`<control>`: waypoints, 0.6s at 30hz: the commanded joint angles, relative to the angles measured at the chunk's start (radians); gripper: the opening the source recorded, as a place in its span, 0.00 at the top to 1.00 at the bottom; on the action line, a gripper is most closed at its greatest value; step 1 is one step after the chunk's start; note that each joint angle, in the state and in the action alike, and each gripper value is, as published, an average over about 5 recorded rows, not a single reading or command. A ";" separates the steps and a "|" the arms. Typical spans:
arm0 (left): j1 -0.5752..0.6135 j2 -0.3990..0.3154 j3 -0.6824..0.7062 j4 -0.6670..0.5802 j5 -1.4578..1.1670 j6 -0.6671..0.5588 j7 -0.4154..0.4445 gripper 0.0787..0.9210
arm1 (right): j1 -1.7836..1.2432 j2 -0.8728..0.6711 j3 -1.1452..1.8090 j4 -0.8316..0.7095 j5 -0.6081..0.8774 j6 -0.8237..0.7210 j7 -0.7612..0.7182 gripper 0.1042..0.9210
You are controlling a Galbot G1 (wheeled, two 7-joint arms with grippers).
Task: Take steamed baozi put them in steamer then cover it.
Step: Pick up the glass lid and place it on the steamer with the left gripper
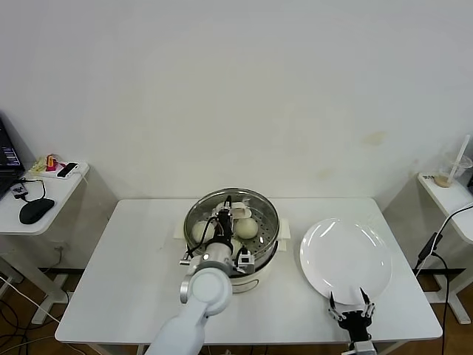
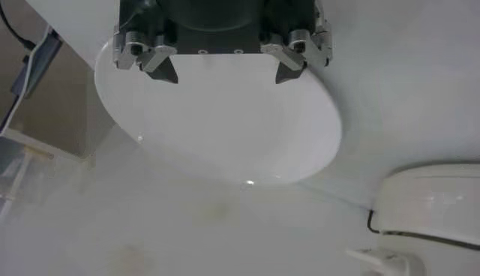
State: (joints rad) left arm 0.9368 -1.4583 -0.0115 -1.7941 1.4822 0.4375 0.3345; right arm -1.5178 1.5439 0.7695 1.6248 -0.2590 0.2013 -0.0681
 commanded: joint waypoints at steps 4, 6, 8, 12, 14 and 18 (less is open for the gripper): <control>0.001 -0.010 0.002 0.009 0.010 0.001 0.007 0.93 | -0.017 -0.003 -0.003 0.082 0.093 -0.006 -0.010 0.12; 0.004 -0.010 0.000 0.007 0.010 0.000 0.007 0.93 | -0.025 -0.007 -0.003 0.127 0.129 -0.031 -0.023 0.12; 0.005 -0.010 -0.004 0.005 0.011 -0.001 0.008 0.93 | -0.033 -0.011 -0.002 0.164 0.158 -0.055 -0.038 0.12; 0.010 -0.009 -0.011 0.003 0.011 -0.003 0.009 0.93 | -0.049 -0.015 -0.007 0.220 0.189 -0.084 -0.059 0.12; 0.013 -0.008 -0.013 0.003 0.011 -0.004 0.009 0.93 | -0.054 -0.014 -0.011 0.240 0.194 -0.088 -0.063 0.12; 0.016 -0.011 -0.013 0.003 0.013 -0.005 0.009 0.93 | -0.060 -0.012 -0.017 0.267 0.194 -0.099 -0.068 0.12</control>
State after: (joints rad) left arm 0.9510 -1.4657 -0.0255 -1.7922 1.4915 0.4321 0.3420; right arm -1.5609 1.5329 0.7563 1.7787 -0.1260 0.1435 -0.1103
